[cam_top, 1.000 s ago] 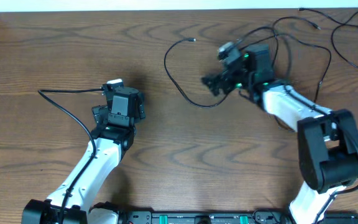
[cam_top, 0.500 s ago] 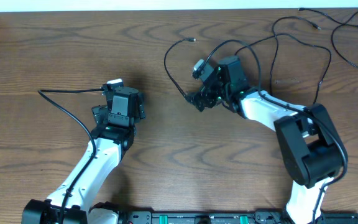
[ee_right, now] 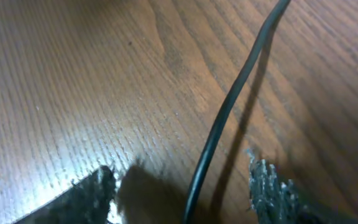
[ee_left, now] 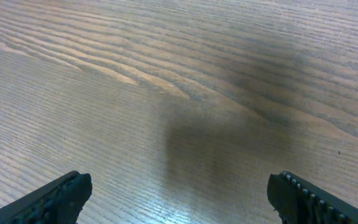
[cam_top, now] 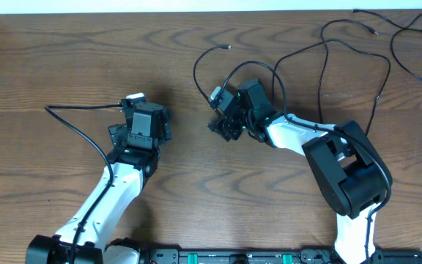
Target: Untangle cables
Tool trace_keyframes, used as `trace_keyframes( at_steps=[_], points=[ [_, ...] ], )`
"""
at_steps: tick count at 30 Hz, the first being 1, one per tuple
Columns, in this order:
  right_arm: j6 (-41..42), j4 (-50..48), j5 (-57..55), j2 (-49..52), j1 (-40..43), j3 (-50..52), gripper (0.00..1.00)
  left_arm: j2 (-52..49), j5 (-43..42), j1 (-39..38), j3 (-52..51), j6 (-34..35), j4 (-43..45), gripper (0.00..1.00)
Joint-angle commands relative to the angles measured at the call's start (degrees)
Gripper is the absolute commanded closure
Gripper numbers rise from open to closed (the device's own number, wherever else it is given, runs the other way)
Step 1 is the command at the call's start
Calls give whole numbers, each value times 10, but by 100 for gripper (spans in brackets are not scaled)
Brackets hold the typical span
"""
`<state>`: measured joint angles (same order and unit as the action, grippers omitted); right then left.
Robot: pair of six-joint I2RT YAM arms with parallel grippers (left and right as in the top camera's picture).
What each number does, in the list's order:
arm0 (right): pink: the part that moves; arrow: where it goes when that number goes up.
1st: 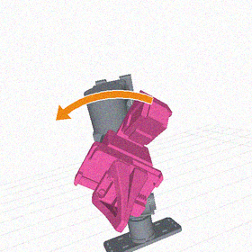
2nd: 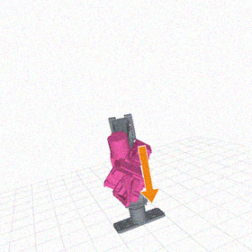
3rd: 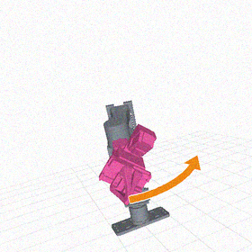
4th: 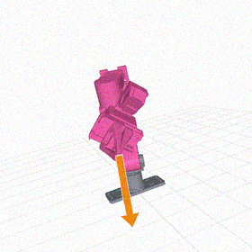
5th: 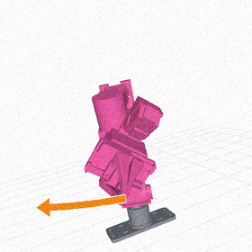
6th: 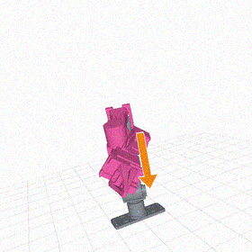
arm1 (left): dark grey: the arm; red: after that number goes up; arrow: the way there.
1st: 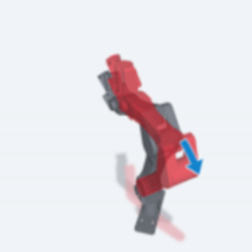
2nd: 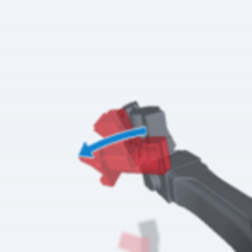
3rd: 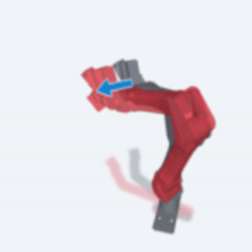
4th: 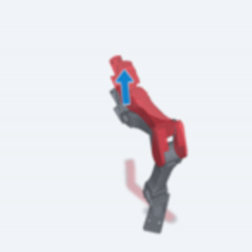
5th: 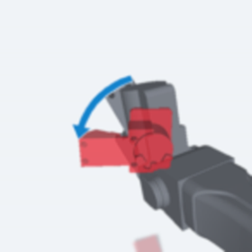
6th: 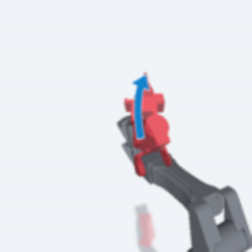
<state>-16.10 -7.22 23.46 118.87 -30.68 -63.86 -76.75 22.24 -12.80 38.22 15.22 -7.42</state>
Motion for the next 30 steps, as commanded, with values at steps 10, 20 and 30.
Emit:
trace_keyframes(
  at_steps=[10,20,30],
  points=[
    [45,-7,-36,2,2,-2,99,-4,7,2,2,5,-1,4],
    [270,14,-142,-142,70,-2,99,-4,7,2,1,5,-1,4],
    [540,177,-261,-193,186,-2,99,-4,7,2,2,5,-1,4]
  ],
)
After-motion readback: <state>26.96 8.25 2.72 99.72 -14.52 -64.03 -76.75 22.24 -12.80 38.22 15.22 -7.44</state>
